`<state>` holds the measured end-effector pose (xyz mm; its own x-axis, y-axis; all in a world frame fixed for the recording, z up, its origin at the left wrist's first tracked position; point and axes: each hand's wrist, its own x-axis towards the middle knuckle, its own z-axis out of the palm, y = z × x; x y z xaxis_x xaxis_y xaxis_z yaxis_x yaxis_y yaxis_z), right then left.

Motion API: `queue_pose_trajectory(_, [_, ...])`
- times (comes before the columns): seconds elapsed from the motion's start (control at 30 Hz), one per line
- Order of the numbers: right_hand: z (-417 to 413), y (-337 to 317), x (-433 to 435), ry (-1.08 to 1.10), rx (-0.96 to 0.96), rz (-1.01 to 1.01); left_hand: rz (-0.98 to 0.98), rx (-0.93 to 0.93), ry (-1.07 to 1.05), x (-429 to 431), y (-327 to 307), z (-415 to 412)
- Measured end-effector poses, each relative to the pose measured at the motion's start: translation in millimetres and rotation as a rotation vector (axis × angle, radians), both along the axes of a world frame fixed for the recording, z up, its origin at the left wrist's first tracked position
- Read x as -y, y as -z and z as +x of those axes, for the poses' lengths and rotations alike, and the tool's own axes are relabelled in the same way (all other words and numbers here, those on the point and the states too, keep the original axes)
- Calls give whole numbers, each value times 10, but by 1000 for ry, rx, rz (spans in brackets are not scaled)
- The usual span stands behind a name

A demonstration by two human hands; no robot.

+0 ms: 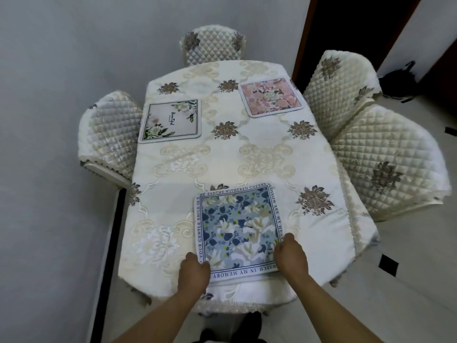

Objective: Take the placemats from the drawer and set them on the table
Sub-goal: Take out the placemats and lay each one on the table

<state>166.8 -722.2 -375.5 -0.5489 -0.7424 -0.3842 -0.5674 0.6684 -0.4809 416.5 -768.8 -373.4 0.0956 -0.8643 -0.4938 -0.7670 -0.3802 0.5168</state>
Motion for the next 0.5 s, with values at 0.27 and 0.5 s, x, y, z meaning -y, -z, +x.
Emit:
queue_pose_trajectory(0.27, [71,-309,-262,39,-106,-83,-91,-106,173,13,-348,114])
queue_pose_trajectory(0.5, [-95,-615,-760,168,-257,-136,-308,-196,414,-51,-705,24])
